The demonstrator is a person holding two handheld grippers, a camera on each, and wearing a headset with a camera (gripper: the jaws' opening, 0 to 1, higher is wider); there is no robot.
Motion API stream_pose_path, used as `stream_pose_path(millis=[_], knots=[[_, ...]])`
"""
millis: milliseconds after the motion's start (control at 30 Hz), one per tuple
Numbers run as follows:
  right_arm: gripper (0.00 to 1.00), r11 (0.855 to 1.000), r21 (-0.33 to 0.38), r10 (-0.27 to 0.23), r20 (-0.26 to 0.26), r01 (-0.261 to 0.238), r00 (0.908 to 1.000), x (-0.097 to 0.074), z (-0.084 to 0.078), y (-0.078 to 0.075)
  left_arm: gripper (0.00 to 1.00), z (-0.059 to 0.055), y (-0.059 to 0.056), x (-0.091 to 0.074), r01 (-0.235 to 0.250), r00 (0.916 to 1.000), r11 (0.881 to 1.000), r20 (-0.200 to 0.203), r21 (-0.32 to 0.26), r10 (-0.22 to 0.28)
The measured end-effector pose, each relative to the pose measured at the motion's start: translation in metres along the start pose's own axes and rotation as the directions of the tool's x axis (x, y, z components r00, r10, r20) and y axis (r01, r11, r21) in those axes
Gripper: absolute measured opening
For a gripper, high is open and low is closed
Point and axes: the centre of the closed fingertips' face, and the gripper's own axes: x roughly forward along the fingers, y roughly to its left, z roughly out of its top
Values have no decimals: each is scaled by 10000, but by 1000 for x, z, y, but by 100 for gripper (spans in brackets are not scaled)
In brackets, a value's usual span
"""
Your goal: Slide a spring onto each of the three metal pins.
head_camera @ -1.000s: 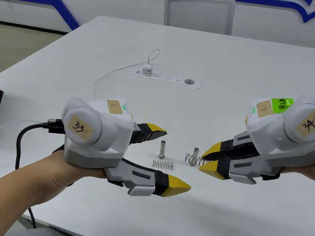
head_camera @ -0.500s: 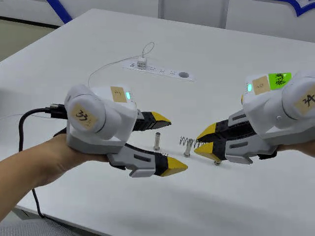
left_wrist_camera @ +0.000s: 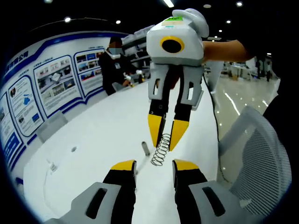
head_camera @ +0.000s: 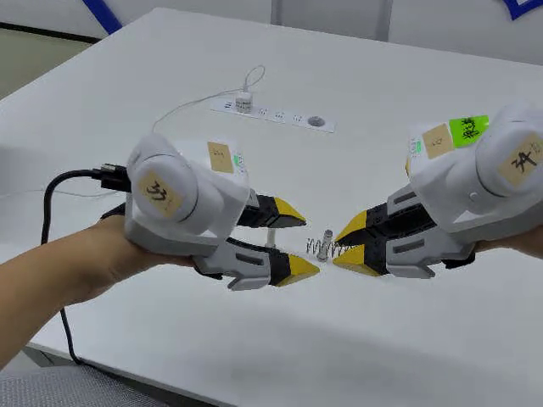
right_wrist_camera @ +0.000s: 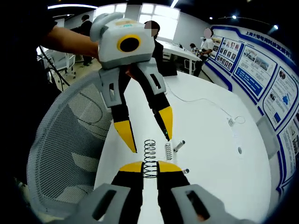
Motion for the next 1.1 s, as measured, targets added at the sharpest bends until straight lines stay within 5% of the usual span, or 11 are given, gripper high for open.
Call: stream_pose_path(millis=[300,467,833,1067,1100], knots=[[10,9998,21,201,-31,-201,9998,4,2,6,22,0,-4,1,261,9994,9970,-231,724,-245],[10,9997,51,257,27,-257,9997,4,4,6,17,-7,-5,3,397,9961,9867,-838,1578,-267],[10,9982,223,560,-79,-558,9984,5,2,9,13,-5,-13,7,752,9952,9844,-739,1592,-641],[10,9978,163,647,-251,-643,9976,6,0,10,11,-7,-15,9,906,9924,9763,-1002,1967,-719],[10,9981,194,586,-199,-582,9981,6,1,8,10,-5,-12,9,772,9942,9677,-911,2401,-567]])
